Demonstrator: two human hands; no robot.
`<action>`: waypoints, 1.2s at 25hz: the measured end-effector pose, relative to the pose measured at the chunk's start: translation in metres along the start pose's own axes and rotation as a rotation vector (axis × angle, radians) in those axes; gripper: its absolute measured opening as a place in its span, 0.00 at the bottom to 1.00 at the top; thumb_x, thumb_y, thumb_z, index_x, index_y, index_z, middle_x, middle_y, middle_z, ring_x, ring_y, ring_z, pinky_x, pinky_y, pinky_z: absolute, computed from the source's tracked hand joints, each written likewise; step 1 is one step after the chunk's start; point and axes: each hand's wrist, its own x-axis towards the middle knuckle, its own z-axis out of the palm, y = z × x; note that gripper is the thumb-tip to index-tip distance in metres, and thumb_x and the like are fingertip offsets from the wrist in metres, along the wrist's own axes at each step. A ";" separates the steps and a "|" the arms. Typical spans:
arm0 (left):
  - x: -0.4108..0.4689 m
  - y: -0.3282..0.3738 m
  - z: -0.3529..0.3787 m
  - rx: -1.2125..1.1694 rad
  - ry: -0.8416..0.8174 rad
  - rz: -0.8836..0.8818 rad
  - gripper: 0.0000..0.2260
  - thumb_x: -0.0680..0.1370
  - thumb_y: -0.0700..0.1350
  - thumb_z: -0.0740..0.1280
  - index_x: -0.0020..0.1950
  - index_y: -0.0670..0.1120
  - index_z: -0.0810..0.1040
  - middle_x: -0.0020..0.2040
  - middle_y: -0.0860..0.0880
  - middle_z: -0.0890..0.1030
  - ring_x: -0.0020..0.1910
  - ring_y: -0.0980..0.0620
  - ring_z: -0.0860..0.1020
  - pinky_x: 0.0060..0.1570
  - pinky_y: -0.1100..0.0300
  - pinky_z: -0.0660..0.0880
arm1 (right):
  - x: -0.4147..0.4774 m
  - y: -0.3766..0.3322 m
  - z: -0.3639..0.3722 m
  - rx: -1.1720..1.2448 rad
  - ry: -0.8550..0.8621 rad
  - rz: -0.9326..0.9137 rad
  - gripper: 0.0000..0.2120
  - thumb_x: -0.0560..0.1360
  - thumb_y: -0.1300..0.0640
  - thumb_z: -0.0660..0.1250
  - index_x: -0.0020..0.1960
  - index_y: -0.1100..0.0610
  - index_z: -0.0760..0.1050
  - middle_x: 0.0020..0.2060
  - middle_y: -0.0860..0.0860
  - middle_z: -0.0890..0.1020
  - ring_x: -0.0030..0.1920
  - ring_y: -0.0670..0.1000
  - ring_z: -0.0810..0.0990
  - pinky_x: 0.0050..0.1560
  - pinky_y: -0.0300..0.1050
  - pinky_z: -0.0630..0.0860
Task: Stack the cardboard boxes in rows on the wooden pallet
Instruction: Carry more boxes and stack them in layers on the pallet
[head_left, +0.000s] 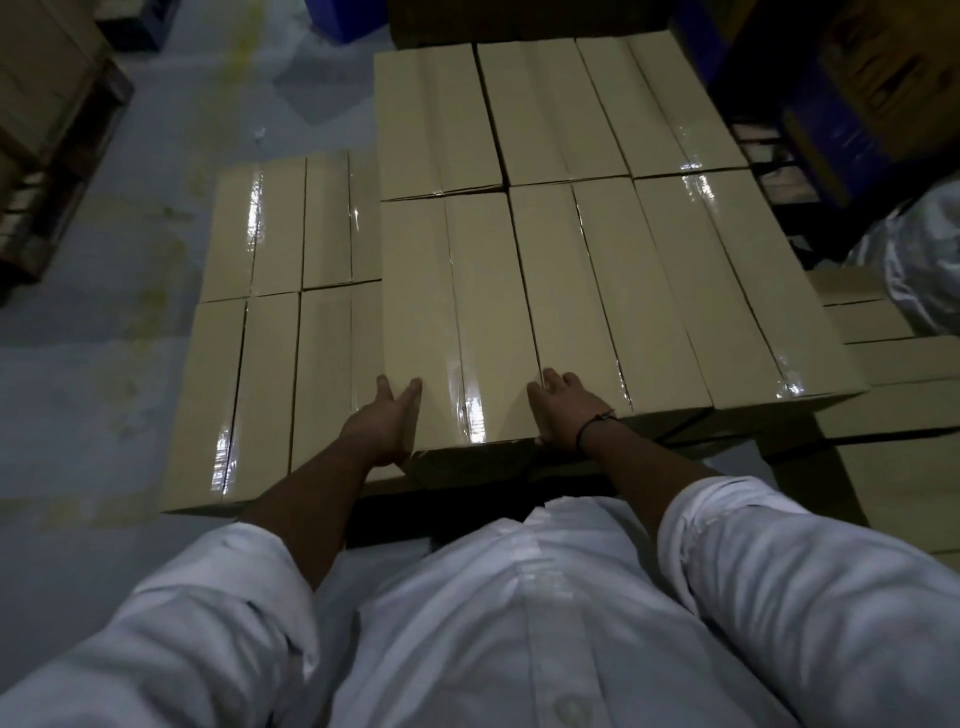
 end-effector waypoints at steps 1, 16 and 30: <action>0.000 0.002 -0.001 -0.012 -0.004 -0.002 0.60 0.67 0.39 0.81 0.81 0.60 0.40 0.81 0.40 0.36 0.69 0.34 0.71 0.57 0.44 0.80 | -0.001 0.000 0.002 -0.006 0.011 0.003 0.42 0.72 0.47 0.75 0.78 0.54 0.56 0.79 0.57 0.52 0.76 0.64 0.54 0.69 0.62 0.69; 0.009 -0.008 0.006 0.008 0.044 0.029 0.56 0.69 0.38 0.79 0.82 0.60 0.41 0.81 0.38 0.38 0.69 0.35 0.72 0.58 0.46 0.80 | 0.003 -0.009 0.007 -0.086 0.003 0.024 0.37 0.77 0.52 0.71 0.78 0.56 0.55 0.78 0.60 0.54 0.74 0.65 0.59 0.68 0.63 0.71; 0.016 -0.010 0.004 0.081 0.032 0.034 0.57 0.69 0.41 0.80 0.82 0.59 0.41 0.81 0.37 0.39 0.67 0.36 0.73 0.58 0.47 0.80 | 0.008 -0.004 0.003 -0.168 0.014 -0.009 0.34 0.74 0.54 0.74 0.74 0.58 0.62 0.71 0.60 0.63 0.67 0.65 0.67 0.60 0.61 0.76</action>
